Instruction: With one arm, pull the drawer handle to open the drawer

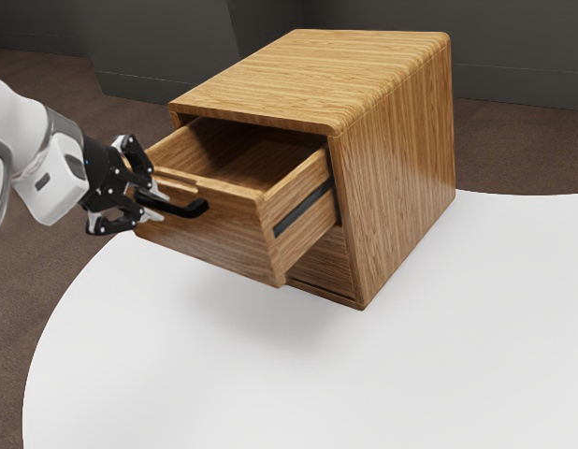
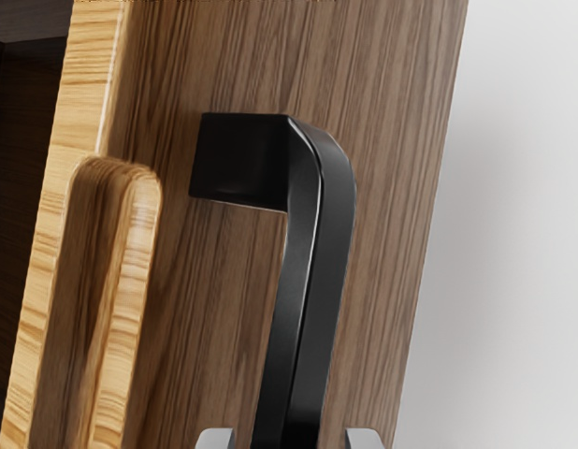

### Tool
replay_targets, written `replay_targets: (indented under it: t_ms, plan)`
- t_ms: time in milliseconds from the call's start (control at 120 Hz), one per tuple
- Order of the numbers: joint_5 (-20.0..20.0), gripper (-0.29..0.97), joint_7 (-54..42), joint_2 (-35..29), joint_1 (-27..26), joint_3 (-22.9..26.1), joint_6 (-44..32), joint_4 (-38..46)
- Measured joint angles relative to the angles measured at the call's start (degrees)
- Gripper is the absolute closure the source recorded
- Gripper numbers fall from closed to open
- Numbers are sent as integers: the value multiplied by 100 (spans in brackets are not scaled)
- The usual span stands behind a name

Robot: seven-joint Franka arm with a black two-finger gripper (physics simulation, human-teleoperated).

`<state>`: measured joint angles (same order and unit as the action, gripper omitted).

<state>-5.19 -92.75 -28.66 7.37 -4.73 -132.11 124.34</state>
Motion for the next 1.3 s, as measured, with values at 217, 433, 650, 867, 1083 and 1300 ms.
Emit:
replay_targets:
  t_ms: [217, 433, 650, 867, 1083, 1300]
  plan:
    - [3, 62, 0, -187, 1, 3, 18, 138]
    - [25, 62, 0, -371, 2, -1, 43, 299]
    - [33, 63, 0, -594, 1, -2, 74, 457]
    - [42, 63, -2, -731, 41, -2, 139, 545]
    - [72, 63, -4, -923, 54, -2, 212, 670]
    - [135, 47, -21, -1071, 54, -171, 422, 473]
